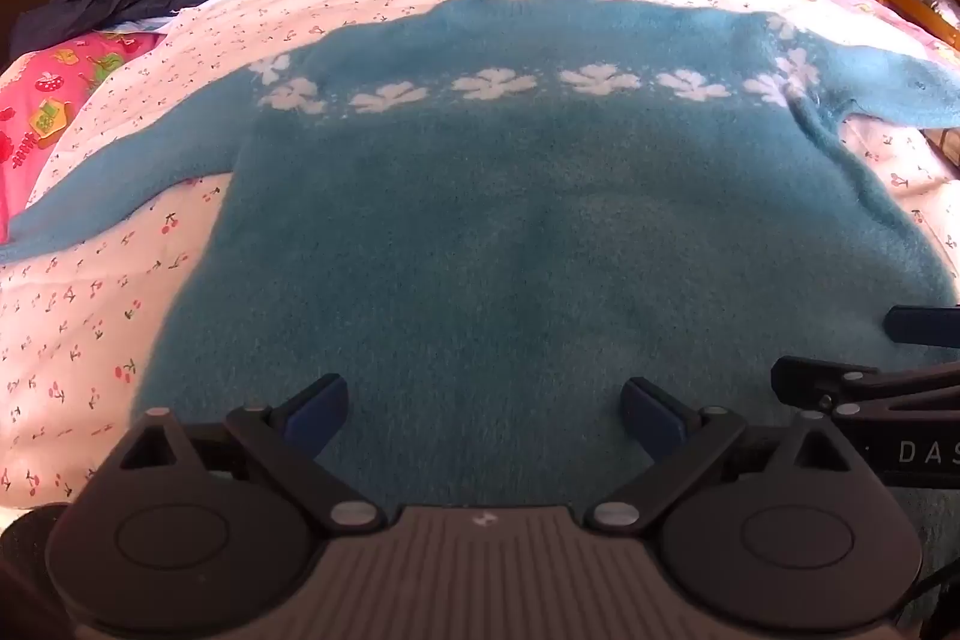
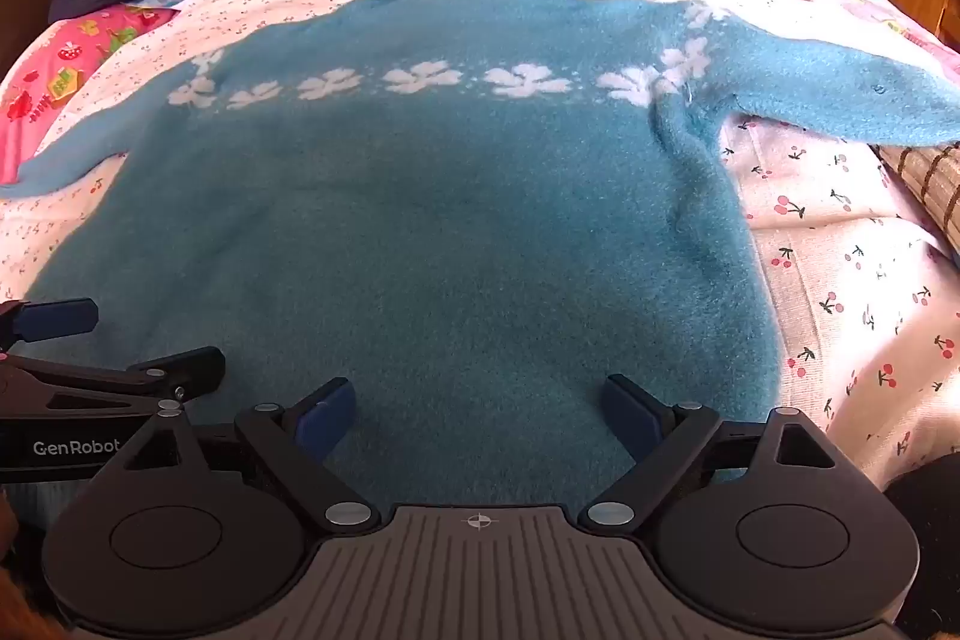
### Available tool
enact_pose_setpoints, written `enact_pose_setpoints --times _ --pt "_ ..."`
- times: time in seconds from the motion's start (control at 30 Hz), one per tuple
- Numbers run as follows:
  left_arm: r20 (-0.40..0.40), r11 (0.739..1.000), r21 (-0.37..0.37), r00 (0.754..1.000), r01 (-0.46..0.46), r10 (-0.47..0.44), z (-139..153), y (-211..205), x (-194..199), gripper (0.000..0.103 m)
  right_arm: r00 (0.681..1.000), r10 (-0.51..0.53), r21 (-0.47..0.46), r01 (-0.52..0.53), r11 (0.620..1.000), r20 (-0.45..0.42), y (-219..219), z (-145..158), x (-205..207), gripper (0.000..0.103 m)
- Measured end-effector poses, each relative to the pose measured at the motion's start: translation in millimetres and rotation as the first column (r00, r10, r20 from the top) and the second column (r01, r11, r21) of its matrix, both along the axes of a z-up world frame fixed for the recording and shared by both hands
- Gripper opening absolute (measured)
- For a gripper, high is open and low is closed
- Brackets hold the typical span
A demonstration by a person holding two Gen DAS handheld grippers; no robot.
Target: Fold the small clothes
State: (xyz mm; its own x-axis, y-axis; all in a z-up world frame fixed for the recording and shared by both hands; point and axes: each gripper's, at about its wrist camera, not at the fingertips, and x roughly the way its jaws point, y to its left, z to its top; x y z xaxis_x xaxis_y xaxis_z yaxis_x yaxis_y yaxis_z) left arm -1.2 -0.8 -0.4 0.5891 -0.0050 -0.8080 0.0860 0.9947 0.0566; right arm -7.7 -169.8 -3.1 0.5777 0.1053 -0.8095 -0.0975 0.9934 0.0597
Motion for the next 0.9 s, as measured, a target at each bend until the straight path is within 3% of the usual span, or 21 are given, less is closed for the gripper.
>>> enact_pose_setpoints --times 0.33,0.9 --pt "-0.061 1.000 -0.010 0.998 -0.008 0.008 -17 1 4 0.103 1.000 0.003 -0.023 -0.004 1.000 -0.016 1 -5 5 0.090" --pt "-0.075 0.998 -0.056 0.997 -0.038 0.034 -24 5 5 0.103 0.999 0.006 -0.009 -0.006 1.000 -0.035 -4 -12 7 0.096"
